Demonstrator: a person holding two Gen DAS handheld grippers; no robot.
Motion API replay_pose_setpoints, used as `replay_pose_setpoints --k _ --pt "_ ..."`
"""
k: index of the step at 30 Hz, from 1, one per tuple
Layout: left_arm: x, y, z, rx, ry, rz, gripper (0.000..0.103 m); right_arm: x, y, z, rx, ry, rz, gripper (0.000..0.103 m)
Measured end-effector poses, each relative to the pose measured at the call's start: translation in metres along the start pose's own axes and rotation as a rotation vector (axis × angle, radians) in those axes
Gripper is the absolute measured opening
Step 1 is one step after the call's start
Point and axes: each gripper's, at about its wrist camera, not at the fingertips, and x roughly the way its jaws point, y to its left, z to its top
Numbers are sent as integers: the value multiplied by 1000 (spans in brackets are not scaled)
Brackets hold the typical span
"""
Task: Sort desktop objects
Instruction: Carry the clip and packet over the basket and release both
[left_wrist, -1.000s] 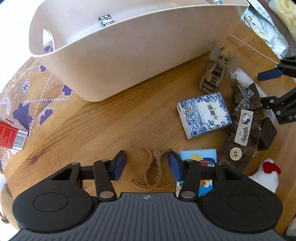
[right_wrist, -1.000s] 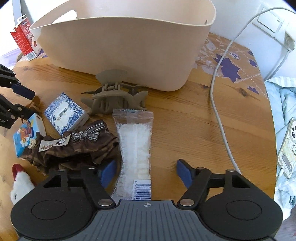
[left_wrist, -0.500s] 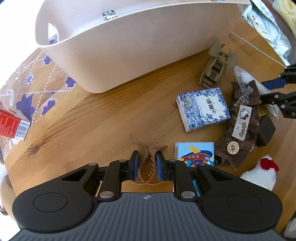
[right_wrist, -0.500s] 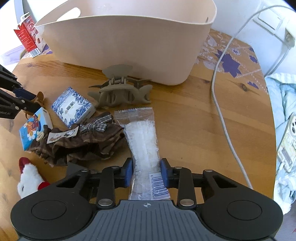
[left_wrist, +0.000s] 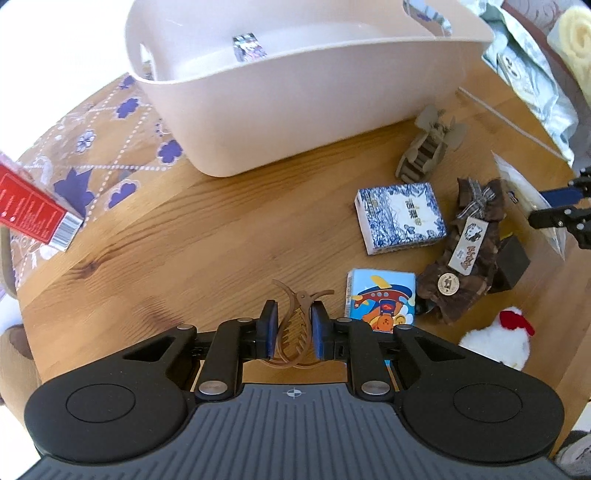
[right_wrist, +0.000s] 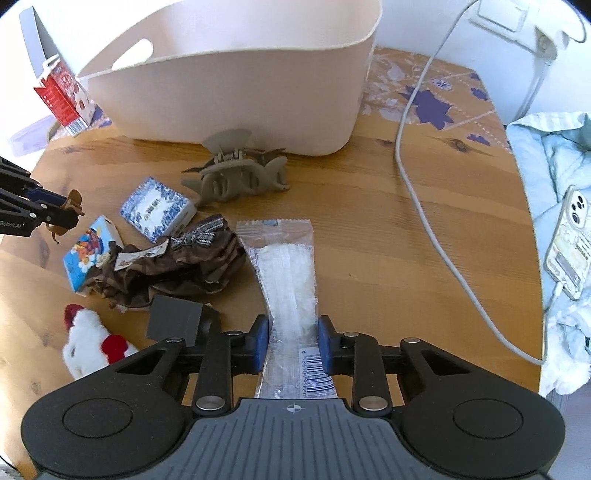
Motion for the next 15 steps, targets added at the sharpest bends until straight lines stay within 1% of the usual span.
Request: replay_pose_setpoints --k 6,9,15 --pt "-29 13 -4 16 -41 -11 19 -31 -3 3 -2 -50 16 26" --pt "-46 18 -1 15 -85 -25 19 -48 -4 7 -19 -67 20 26" --pt "-90 25 14 50 -186 -31 19 -84 -6 20 -41 -130 21 26"
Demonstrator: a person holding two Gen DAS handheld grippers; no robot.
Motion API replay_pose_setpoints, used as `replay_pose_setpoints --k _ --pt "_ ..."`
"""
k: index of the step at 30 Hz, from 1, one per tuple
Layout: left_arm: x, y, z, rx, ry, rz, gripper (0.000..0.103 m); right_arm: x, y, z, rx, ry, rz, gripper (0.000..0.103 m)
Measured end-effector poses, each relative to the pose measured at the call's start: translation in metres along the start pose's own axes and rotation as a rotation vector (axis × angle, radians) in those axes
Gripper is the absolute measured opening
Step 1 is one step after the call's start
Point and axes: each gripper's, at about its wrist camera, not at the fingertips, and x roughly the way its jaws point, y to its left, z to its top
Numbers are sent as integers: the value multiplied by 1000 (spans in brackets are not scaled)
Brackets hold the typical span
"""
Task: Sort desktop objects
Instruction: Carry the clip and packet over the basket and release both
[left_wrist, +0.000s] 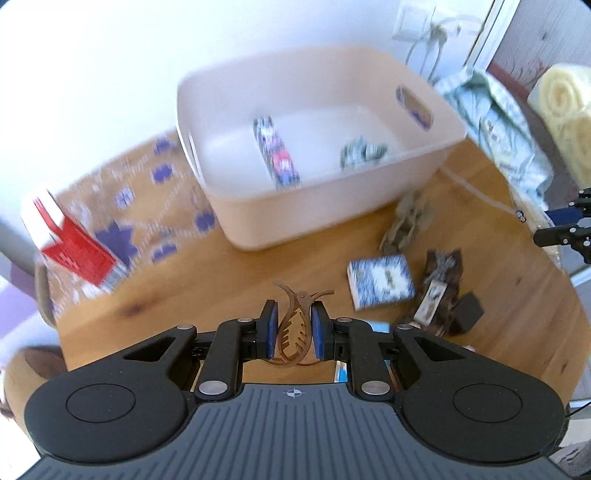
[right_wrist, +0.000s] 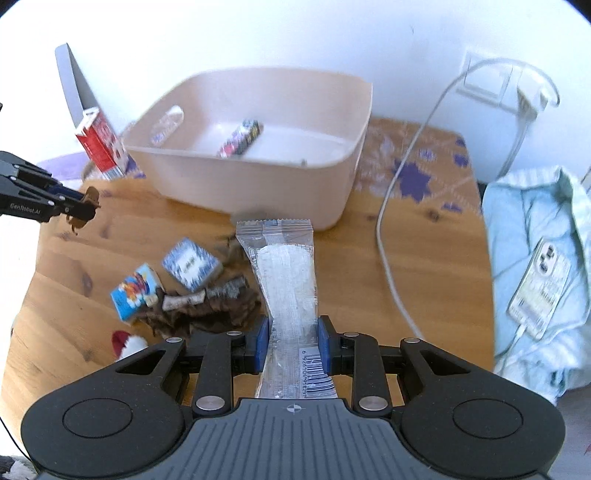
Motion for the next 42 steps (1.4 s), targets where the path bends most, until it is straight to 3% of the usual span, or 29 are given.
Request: replay_pose_setpoints --k 13,21,25,33,42 --pt "-50 0 66 65 -166 6 19 -41 -8 65 -16 -164 -3 26" --pt "-40 -16 105 71 -192 45 19 -33 -4 108 -35 -213 -7 26" --pt "-25 -21 120 7 -196 58 19 -13 -4 126 2 -215 3 26" --pt "20 -21 143 -82 -150 111 19 41 -2 152 28 -164 -39 26" --pt "80 -25 146 -203 22 156 19 100 0 160 75 -69 -119 26"
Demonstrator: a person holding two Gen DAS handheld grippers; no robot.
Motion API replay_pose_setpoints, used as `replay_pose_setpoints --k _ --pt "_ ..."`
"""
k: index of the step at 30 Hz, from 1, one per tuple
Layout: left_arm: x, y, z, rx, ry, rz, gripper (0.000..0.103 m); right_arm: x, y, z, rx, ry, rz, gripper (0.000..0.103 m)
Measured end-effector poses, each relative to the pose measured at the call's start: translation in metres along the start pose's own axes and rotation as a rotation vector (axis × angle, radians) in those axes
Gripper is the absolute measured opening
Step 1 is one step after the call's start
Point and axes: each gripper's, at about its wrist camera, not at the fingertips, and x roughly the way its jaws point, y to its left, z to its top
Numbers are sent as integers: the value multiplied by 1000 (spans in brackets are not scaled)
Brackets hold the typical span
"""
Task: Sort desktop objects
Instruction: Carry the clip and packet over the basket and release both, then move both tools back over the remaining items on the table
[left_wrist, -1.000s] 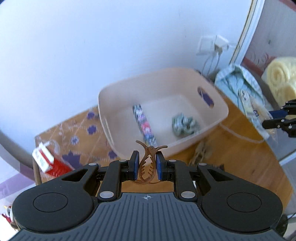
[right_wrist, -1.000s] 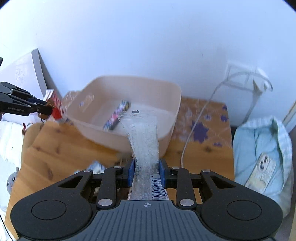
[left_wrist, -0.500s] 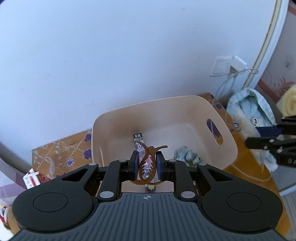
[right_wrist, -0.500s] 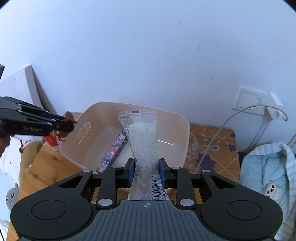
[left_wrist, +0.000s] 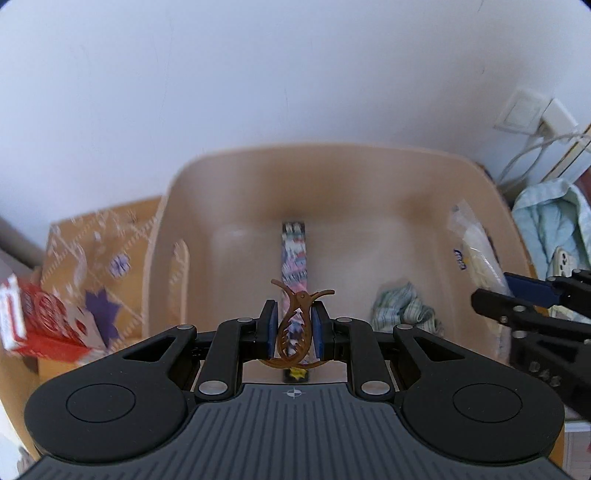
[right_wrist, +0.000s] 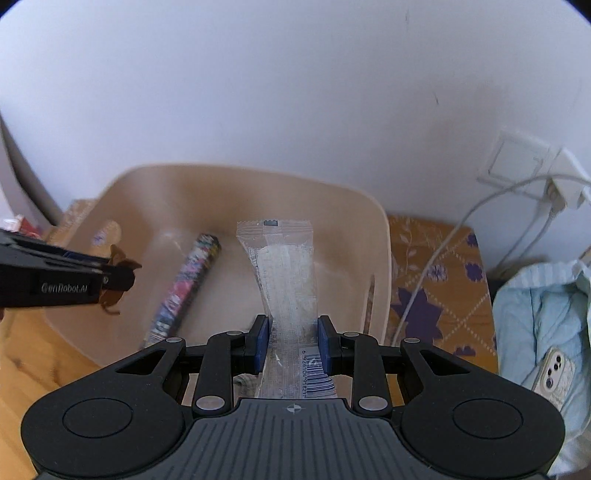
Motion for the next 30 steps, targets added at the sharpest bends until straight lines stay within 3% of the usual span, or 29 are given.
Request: replay_pose_setpoints --k 10,11,13,14,16,19,22,27,30 --pt "33 -16 -14 12 109 30 20 32 9 -6 -1 66 -15 26" --pt "33 -13 -14 0 109 31 23 32 9 -7 -4 67 -19 34" --pt "34 -14 -14 -15 115 14 50 29 11 -8 -16 59 -14 46" --pt "33 -14 -14 -20 108 13 56 28 11 -9 -18 53 -13 58" --pt "26 -13 -13 -24 68 24 64 24 13 -10 -24 35 -14 65" --pt "18 -7 -10 -39 53 22 68 16 12 -10 -15 21 -3 78" --pt "7 -1 -12 -26 36 -5 70 1 9 -14 8 10 29 101" --pt "-17 6 -23 69 -11 -19 71 -27 5 -27 48 -20 68 103" --pt "-32 12 -29 74 -29 -44 71 -45 2 -34 62 -45 82 103"
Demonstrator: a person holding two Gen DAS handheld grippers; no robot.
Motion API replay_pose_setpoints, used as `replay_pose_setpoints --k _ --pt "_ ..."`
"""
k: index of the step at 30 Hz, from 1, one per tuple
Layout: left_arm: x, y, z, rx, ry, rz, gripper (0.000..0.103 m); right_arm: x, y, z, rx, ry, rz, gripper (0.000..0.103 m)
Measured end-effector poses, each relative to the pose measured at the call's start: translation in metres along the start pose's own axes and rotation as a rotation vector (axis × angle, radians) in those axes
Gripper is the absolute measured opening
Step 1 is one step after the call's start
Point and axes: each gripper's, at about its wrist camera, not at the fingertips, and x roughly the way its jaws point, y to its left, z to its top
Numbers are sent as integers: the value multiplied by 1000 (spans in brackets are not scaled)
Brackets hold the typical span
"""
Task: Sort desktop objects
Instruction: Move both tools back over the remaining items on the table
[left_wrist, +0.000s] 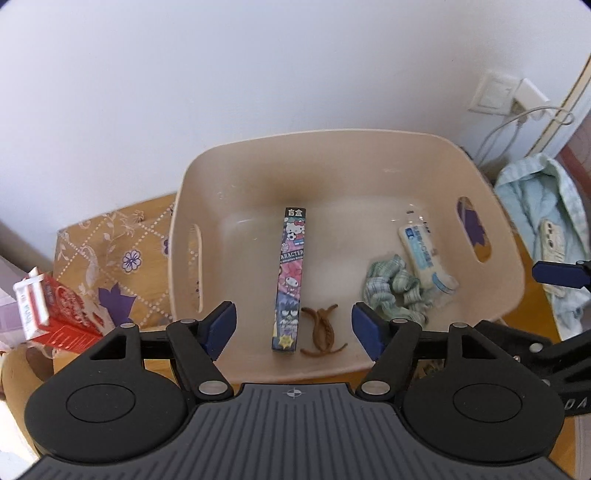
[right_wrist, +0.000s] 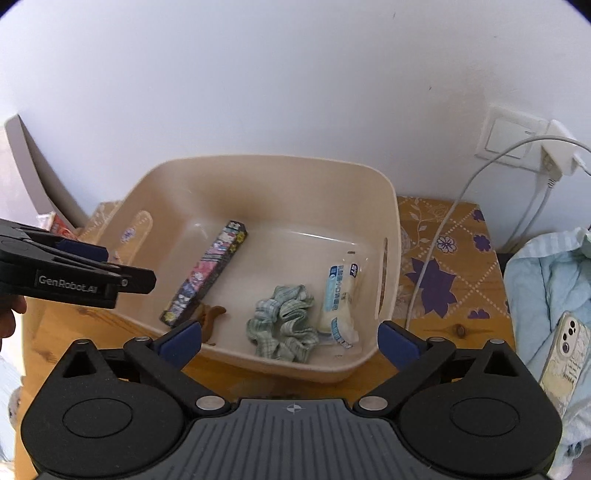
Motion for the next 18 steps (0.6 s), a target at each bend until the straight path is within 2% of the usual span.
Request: replay_pose_setpoints --k 5,10,15,18 --pt "-30 7 -12 -1 -36 -26 71 -26 2 -15 -7 -37 21 103" --pt "-46 14 -38 21 -39 -33 72 -44 6 -37 -15 -39 19 103" --pt "-50 15 -68 70 -24 -37 72 -55 15 -65 -49 -23 -3 103" --pt "-46 16 -90 85 11 -59 72 -59 17 -83 -10 0 9 103"
